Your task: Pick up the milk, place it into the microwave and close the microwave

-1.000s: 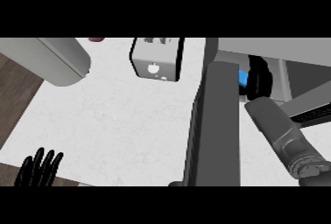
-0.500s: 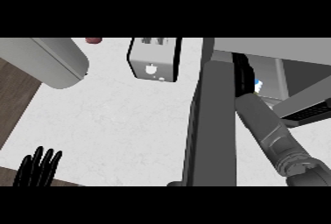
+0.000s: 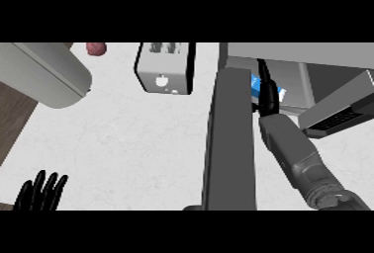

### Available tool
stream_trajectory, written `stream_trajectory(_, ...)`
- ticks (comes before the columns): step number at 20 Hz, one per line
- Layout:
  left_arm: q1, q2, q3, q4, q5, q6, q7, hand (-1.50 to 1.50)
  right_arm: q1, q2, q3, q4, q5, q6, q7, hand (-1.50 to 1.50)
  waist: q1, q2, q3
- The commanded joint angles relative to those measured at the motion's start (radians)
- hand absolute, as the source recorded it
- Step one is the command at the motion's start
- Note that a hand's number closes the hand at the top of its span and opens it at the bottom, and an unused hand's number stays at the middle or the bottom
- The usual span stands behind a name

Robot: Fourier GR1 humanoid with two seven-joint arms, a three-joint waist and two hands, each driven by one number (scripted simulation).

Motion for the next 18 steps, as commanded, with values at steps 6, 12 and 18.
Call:
stream_trajectory(6,0.062,0.021,0.023,-0.034,0.037,-0.032,0.004,-1.50,0.125,0.051,-0.074,-0.003,-0.075,0.179,-0.180,-1.50,-0.039,-0.021,-0.004)
stream_trajectory(12,0.061,-0.043,-0.024,-0.023,-0.025,0.016,0.000,-1.50,0.209,0.054,-0.095,-0.014,-0.091,0.248,-0.299,-1.50,-0.070,-0.032,-0.005)
stream_trajectory(18,0.090,-0.025,-0.029,-0.089,-0.005,0.010,0.070,-1.50,0.289,0.063,-0.084,-0.012,-0.085,0.378,-0.363,-1.50,-0.084,-0.038,-0.005)
